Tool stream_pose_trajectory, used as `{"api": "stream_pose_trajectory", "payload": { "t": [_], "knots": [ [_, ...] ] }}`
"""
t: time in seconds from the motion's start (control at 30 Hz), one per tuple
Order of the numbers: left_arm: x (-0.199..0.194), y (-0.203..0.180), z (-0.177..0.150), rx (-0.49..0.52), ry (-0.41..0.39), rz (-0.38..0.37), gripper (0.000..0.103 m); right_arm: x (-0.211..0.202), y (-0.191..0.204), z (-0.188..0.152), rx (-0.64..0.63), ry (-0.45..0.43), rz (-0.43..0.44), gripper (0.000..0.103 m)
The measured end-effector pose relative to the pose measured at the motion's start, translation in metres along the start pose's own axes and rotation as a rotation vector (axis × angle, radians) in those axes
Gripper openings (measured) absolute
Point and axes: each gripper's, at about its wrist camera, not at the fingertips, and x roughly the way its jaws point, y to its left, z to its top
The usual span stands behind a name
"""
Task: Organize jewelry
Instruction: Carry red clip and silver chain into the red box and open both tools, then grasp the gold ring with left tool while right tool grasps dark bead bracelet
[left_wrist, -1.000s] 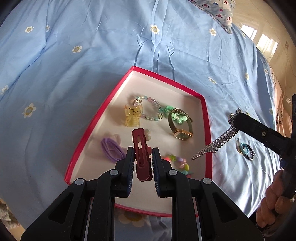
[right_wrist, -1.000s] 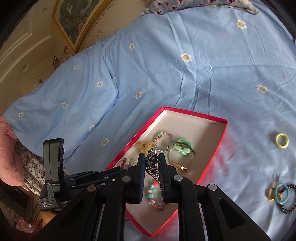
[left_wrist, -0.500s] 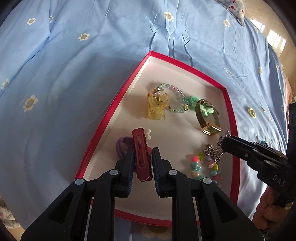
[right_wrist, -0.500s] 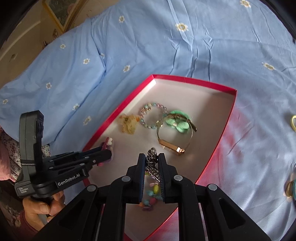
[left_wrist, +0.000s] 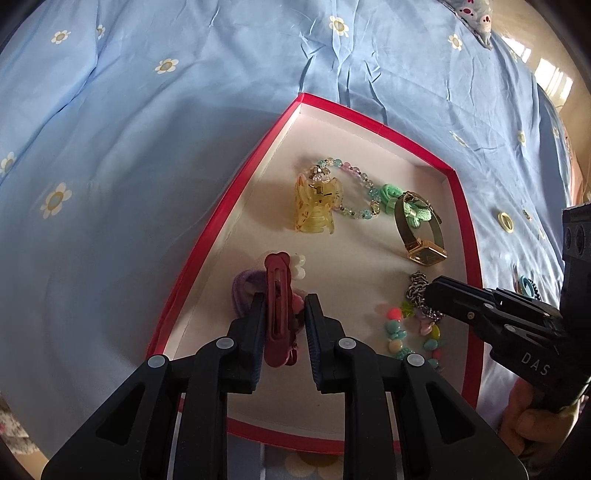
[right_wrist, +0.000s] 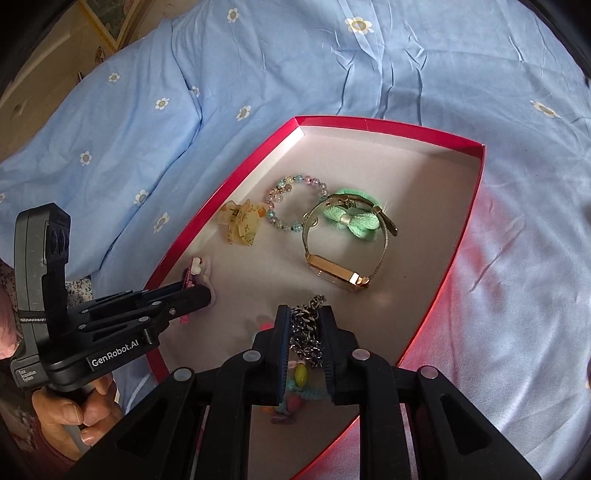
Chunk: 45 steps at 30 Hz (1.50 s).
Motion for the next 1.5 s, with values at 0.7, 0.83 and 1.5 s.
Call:
{"api": "stream_pose_trajectory", "payload": {
  "t": [0.7,0.83,1.5],
  "knots": [
    [-0.023,-0.005,-0.002,-0.009,-0.047,0.051,0.049,-0.048,-0.001,0.001,0.027,-0.083,0.021,0.037],
    [-0.035,-0.007,-0.003,-0.016,-0.072,0.046,0.05,-0.063,-0.006,-0.002,0.035,-0.107,0.015,0.038],
    [-0.052,-0.108,-0.015,0.153,-0.086,-0.08,0.053,-0.157,-0.091,-0.055,0.175,-0.208,-0.144,0.038]
  ]
}}
